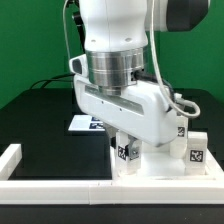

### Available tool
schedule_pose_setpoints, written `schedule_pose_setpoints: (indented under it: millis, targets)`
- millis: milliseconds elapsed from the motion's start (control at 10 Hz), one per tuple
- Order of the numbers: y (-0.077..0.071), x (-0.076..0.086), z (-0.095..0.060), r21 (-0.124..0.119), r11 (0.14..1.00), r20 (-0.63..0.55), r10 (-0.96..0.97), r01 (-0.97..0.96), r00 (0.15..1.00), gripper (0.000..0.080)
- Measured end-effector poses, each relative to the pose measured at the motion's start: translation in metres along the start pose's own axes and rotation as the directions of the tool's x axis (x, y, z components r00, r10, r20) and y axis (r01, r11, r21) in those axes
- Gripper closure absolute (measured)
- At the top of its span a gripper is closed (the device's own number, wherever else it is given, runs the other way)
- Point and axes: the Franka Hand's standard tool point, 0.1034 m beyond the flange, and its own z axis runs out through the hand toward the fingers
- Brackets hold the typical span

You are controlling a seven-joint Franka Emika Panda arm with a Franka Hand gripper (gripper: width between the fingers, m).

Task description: Assemble square table

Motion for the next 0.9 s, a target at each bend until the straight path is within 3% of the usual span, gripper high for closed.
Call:
schedule_pose_setpoints:
  millis: [200,400,600,700,800,900]
  targets:
    - [0.007,0.004,0.002,0.095,0.941,0.025,0.325,-0.326,0.945,0.0510]
    - [0.008,0.005,0.002,0.104,0.898,0.056,0.423,-0.427,0.904,0.0509]
    - [0.008,0.004,0.002,0.105,0.914,0.052,0.388,-0.391,0.920,0.0509]
    - [0.008,0.003,0.002,0.104,0.922,0.047,0.370,-0.373,0.928,0.0355]
    - [0.002,0.000,0.000,0.103,0.979,0.013,0.176,-0.176,0.984,0.0355]
    - [-0.002,-0.004,-0.001,0.100,0.993,0.002,0.057,-0.057,0.998,0.0202]
